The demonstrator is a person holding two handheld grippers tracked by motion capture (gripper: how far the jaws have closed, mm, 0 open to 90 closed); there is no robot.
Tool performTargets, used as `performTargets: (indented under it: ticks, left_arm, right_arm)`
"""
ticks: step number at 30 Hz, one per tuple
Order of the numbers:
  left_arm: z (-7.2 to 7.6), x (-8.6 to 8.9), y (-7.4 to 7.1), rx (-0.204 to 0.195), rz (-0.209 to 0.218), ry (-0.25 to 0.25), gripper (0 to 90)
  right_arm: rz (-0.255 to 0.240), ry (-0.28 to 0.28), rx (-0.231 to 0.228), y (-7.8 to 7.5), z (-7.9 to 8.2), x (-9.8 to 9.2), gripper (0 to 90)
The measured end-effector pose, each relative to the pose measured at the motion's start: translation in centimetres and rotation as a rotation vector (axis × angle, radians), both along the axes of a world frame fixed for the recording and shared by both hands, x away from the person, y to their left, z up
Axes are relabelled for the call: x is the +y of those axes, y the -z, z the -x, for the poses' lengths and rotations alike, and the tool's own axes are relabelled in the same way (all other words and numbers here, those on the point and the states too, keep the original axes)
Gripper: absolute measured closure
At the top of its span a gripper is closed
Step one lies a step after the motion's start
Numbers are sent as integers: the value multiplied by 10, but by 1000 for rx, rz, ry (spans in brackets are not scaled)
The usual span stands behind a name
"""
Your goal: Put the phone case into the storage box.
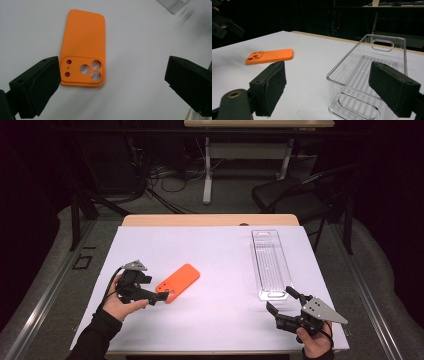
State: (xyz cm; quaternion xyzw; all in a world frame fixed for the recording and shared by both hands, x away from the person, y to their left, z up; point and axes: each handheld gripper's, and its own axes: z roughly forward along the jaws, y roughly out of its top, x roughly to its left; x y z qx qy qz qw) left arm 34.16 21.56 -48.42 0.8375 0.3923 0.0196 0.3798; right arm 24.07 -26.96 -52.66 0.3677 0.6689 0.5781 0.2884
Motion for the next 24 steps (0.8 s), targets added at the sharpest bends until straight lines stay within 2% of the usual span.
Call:
performTargets:
  ticks: [3, 11, 18, 24]
  left_arm:
    - [-8, -5, 0, 11, -47, 10, 3]
    - [-28, -15, 3, 39, -124, 5, 3]
    - [-43, -23, 5, 56, -153, -9, 6]
    - [-52, -29, 10, 74, -181, 1, 6]
  right_arm:
    - [1, -1, 0, 0, 0, 0, 139]
    - [3, -1, 6, 1, 0, 0, 139]
    - [5, -4, 12, 1, 0, 1, 139]
    - [8, -7, 10, 1, 0, 1, 139]
